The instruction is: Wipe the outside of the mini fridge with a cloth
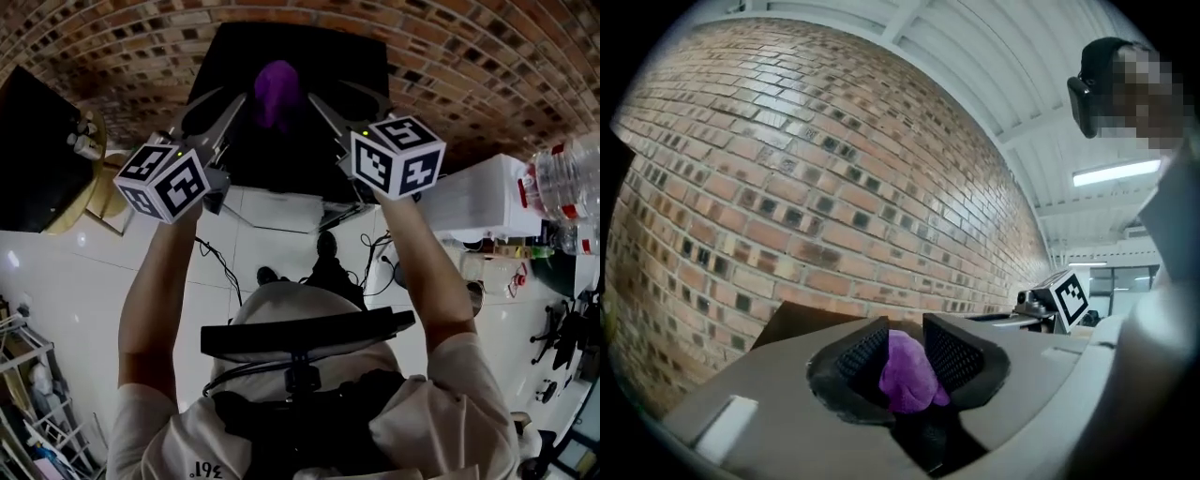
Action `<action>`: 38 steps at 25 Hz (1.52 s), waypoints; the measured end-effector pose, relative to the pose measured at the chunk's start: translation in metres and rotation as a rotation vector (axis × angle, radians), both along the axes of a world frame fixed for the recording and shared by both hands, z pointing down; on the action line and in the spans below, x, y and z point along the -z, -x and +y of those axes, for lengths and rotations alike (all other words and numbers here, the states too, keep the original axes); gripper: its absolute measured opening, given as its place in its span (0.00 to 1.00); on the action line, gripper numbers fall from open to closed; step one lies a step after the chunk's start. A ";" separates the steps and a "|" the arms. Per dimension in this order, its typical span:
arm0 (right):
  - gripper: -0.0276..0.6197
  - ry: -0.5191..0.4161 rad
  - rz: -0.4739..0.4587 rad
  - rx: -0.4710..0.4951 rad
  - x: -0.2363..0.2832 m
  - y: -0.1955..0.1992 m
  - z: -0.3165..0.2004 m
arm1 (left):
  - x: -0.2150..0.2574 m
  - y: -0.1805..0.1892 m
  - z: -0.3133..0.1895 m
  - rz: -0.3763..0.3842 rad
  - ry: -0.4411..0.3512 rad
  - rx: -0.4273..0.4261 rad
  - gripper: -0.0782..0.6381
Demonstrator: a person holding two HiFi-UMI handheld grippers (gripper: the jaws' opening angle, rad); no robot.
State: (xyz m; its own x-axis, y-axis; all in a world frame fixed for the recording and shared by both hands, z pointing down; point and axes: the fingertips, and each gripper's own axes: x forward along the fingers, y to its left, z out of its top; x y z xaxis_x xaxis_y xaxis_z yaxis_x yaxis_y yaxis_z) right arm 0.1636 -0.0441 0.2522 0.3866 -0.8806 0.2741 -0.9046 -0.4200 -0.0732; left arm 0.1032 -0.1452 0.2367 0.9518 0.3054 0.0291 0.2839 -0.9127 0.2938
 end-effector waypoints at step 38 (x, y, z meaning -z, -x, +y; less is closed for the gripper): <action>0.31 0.018 0.016 -0.205 -0.007 0.030 0.043 | -0.008 0.027 0.031 -0.042 -0.020 -0.057 0.11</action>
